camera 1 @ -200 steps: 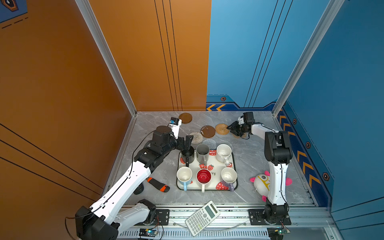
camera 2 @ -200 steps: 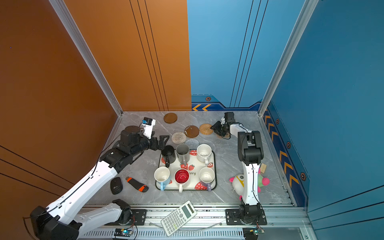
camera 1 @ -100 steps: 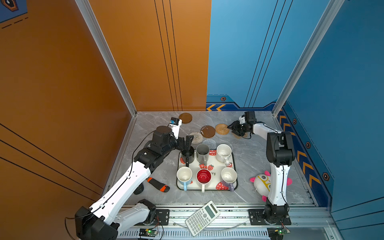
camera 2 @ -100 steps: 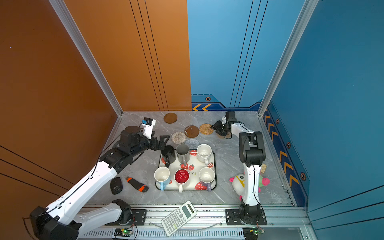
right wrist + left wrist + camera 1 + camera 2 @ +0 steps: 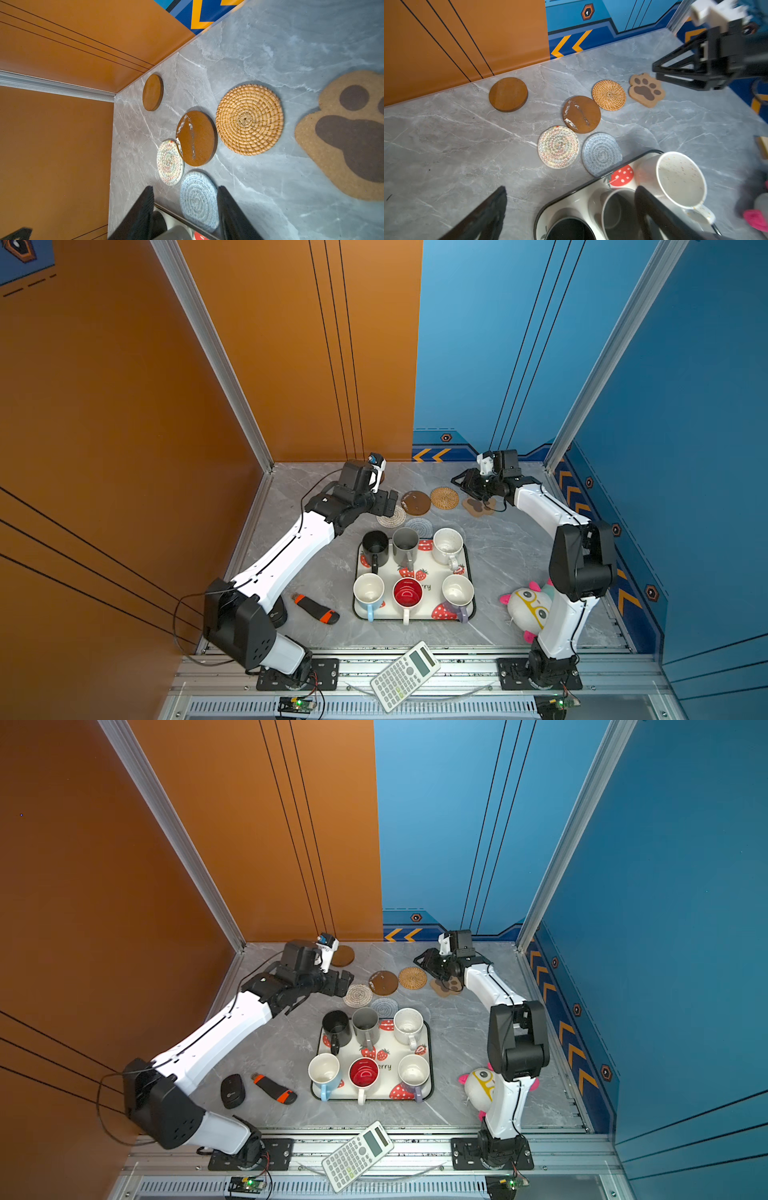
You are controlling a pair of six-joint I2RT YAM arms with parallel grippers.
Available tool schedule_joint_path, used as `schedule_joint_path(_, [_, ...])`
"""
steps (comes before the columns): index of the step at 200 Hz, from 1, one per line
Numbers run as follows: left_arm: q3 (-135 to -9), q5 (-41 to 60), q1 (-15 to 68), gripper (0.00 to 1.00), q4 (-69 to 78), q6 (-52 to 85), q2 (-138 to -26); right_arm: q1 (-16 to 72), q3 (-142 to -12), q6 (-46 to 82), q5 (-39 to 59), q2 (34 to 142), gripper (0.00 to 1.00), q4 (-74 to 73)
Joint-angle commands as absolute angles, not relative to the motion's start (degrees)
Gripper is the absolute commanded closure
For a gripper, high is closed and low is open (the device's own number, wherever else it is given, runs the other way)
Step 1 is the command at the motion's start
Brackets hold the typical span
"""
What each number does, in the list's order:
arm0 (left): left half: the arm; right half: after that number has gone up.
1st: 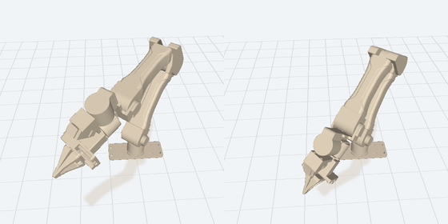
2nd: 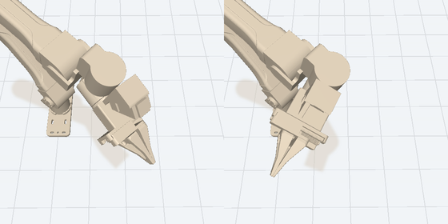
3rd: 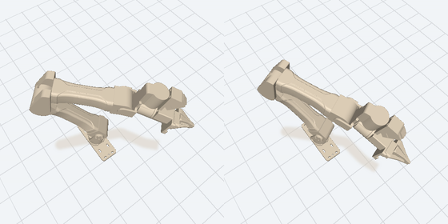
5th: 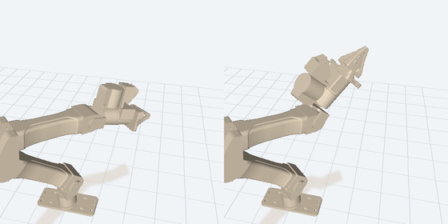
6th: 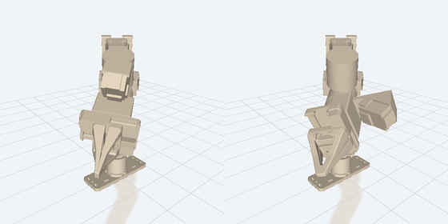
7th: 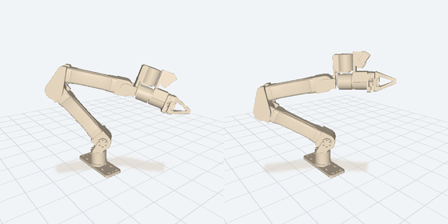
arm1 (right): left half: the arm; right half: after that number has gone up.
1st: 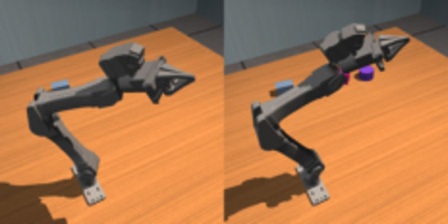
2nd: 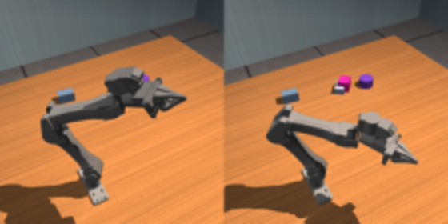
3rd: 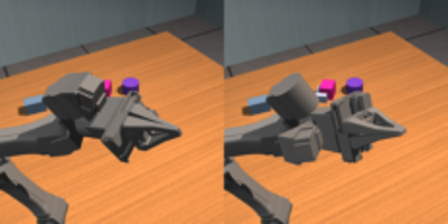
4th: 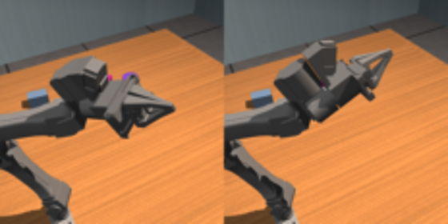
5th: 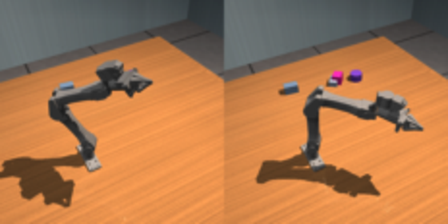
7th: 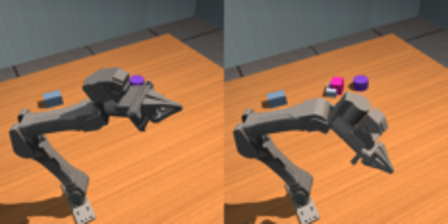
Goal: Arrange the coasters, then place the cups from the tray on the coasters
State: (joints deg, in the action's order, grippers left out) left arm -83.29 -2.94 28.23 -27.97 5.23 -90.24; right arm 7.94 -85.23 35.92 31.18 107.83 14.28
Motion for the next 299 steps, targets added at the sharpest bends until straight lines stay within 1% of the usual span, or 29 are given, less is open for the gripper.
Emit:
schedule_joint_path(1, [-91.54, -8.04, 28.91, 0.05, -38.36, 1.16, -99.27, 7.88, -82.2, 33.6, 28.17, 102.92, 0.51, 17.12])
schedule_joint_path(29, [-98.09, -10.19, 28.78, 0.12, -41.47, 0.83, -108.98, 7.97, -78.46, 33.13, 25.96, 97.58, 0.51, 17.25])
schedule_joint_path(39, [-99.76, -10.11, 28.55, 0.12, -41.53, 1.1, -111.54, 7.87, -77.31, 33.01, 26.02, 95.96, 0.51, 17.16])
schedule_joint_path(41, [-100.11, -10.06, 28.47, 0.16, -41.54, 1.2, -112.11, 7.81, -77.07, 32.99, 26.13, 95.62, 0.51, 17.14])
schedule_joint_path(44, [-100.55, -9.95, 28.43, 0.18, -41.57, 1.35, -112.86, 7.76, -76.81, 33.02, 26.38, 95.07, 0.51, 17.14])
schedule_joint_path(69, [-105.23, -8.67, 27.65, 0.26, -43.54, 1.97, -118.69, 7.45, -75.38, 32.84, 27.55, 92.12, 0.51, 17.18])
schedule_joint_path(95, [-107.12, -6.5, 26.51, 0.34, -44.46, 3.25, -122.81, 6.97, -73.63, 32.76, 27.43, 89.89, 0.51, 17.16])
schedule_joint_path(121, [-108.44, -4.76, 25.07, 0.39, -44.47, 5.02, -125.98, 6.53, -72.04, 32.96, 27.51, 88.73, 0.51, 17.08])
schedule_joint_path(136, [-109.86, -4.18, 24.54, 0.46, -44.43, 5.45, -127.73, 6.42, -71.1, 32.96, 27.46, 88.13, 0.51, 17.06])
schedule_joint_path(175, [-112.18, -3.82, 24.48, 0.51, -45.74, 4.37, -131.53, 5.92, -69.14, 33.46, 27.42, 87.11, 0.51, 16.49])
schedule_joint_path(219, [-112.42, -2.75, 23.6, 0.65, -46.14, 5.08, -134.24, 5.43, -67.84, 33.86, 27.86, 86.88, 0.51, 15.84])
schedule_joint_path(244, [-112.82, -2.38, 23.16, 0.75, -46.44, 5.36, -135.8, 5.11, -66.9, 34.06, 27.86, 86.41, 0.51, 15.65])
schedule_joint_path(271, [-113.18, -4.05, 22.85, 0.83, -46.98, 5.69, -137.27, 4.43, -66.02, 34.19, 27.86, 85.64, 0.51, 15.56])
schedule_joint_path(299, [-113.26, -5.27, 22.35, 0.84, -47.26, 5.79, -138.48, 3.45, -65.76, 34.34, 28.38, 84.95, 0.51, 15.58])
